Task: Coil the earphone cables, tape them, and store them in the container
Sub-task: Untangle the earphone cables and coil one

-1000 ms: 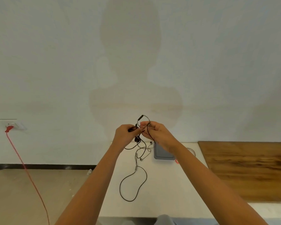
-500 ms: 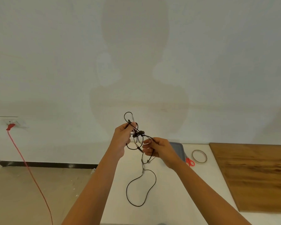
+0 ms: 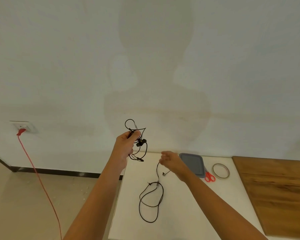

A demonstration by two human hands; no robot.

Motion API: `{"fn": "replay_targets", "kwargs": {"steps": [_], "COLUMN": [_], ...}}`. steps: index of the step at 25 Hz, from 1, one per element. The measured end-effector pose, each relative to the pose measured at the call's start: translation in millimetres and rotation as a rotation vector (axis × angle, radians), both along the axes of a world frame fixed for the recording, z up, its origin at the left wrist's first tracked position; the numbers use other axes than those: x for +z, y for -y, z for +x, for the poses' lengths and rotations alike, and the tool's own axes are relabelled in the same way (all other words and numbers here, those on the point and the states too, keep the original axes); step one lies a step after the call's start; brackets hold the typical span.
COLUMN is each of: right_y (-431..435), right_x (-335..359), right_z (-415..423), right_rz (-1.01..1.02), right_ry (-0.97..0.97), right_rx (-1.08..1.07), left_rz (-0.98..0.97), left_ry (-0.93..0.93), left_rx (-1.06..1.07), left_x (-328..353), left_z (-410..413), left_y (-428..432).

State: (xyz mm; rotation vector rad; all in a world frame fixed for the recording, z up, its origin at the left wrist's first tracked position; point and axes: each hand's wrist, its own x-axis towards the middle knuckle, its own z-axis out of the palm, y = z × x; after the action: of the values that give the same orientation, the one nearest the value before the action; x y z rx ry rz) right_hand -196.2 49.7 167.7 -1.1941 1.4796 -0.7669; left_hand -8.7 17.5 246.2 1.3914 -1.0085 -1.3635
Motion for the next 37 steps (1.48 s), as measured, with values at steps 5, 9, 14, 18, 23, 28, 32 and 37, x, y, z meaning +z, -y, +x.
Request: {"fn": "replay_targets", "kwargs": {"steps": [5,9,14,18,23,28,32,37], "right_y": [-21.2,-49.2,-86.7,-110.3,-133.8,-139.8,-136.5,-129.1], "right_x": [70.0,96.5,77.9,66.2,79.8,113.6,114.3,102.8], "right_z": [11.3,4.2,-25.2,-37.5,-34.5,-15.8,-16.1,-19.8], "right_rz": [-0.338,-0.465,-0.077,0.161,0.048,-0.332,-0.352,-0.443], "right_ry": [0.262,0.179,0.33,0.1,-0.073,0.336,0.274,0.205], "right_rx": [0.095,-0.081,-0.436,-0.468,-0.274,-0.092,-0.039,-0.011], "left_rz": [-0.051,-0.138,-0.224,-0.131,-0.137,-0.127,-0.129,-0.126], "left_ry": [0.133,0.17,0.131,0.013,-0.125,-0.209,-0.091,-0.014], "left_rx": [-0.212,-0.205,-0.147,-0.215,-0.407,-0.502,-0.502,-0.531], "left_x": [28.7,47.0,55.4,65.3,72.4,76.8,80.8,80.6], "left_z": [-22.9,-39.2,-39.6,-46.6,-55.6,-60.9,-46.1,-25.8], "left_y": [-37.8,-65.7,-96.9,-115.4,-135.5,-148.7,-140.7,-127.5]}}
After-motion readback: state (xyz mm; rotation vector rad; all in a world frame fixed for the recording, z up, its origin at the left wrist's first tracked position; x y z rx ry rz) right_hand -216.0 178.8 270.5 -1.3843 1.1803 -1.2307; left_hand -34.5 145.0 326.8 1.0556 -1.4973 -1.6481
